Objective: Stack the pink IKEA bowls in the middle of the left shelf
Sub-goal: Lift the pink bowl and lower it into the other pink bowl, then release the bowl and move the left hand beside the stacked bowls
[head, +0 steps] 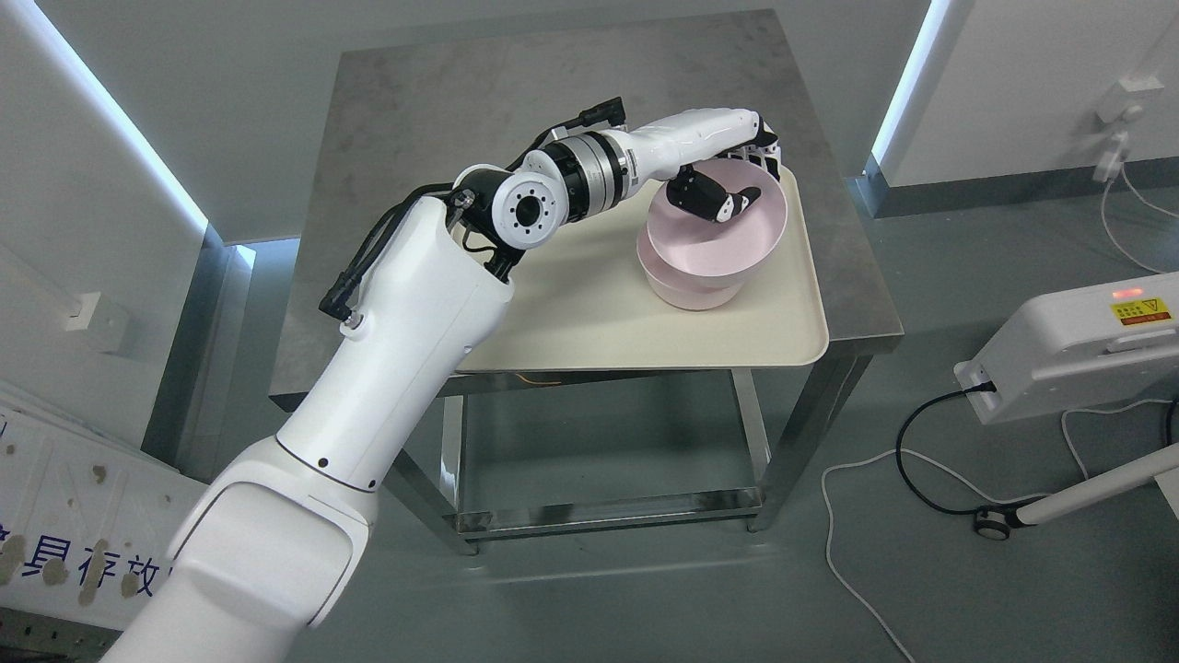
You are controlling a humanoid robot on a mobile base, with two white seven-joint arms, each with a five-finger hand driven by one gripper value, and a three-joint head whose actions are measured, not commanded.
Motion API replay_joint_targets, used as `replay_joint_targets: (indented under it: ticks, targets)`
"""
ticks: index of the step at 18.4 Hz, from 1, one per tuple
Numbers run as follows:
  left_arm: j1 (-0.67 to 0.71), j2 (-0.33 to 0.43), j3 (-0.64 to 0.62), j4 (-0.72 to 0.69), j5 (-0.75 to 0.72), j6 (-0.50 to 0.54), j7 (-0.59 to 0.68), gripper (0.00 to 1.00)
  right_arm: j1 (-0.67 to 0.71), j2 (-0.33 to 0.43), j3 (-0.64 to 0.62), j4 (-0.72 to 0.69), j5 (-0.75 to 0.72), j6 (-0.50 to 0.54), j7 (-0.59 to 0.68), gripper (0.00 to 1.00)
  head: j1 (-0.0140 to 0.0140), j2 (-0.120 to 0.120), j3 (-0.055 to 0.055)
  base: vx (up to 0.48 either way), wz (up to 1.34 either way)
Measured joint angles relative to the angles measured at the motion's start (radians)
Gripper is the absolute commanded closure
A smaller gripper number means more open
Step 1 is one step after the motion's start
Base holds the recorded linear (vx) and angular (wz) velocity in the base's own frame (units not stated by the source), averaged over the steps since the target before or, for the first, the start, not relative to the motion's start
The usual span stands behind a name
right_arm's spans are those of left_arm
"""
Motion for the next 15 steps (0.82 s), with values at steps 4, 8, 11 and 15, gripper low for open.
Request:
replay_joint_targets:
  ticks: [4, 8, 11, 15]
  targets:
    - [-0.004, -0.01, -0.013, 0.023, -0.03, -0.002, 0.0, 0.98, 0.0, 0.0, 0.0, 0.0, 0.0, 0.0, 0.0, 0.0, 0.0, 0.0, 0.0, 0.0, 0.0]
    - [-0.013, -0.016, -0.004, 0.048, -0.058, -0.009, 0.0, 0.98, 0.0, 0.0, 0.0, 0.0, 0.0, 0.0, 0.0, 0.0, 0.0, 0.0, 0.0, 0.0, 0.0]
    - [-0.019, -0.019, 0.005, 0.062, -0.069, -0.013, 0.001, 0.98, 0.0, 0.0, 0.0, 0.0, 0.0, 0.0, 0.0, 0.0, 0.0, 0.0, 0.0, 0.0, 0.0]
    - [-0.024, -0.022, 0.015, 0.077, -0.077, -0.015, 0.001, 0.97, 0.0, 0.0, 0.0, 0.0, 0.0, 0.0, 0.0, 0.0, 0.0, 0.0, 0.0, 0.0, 0.0]
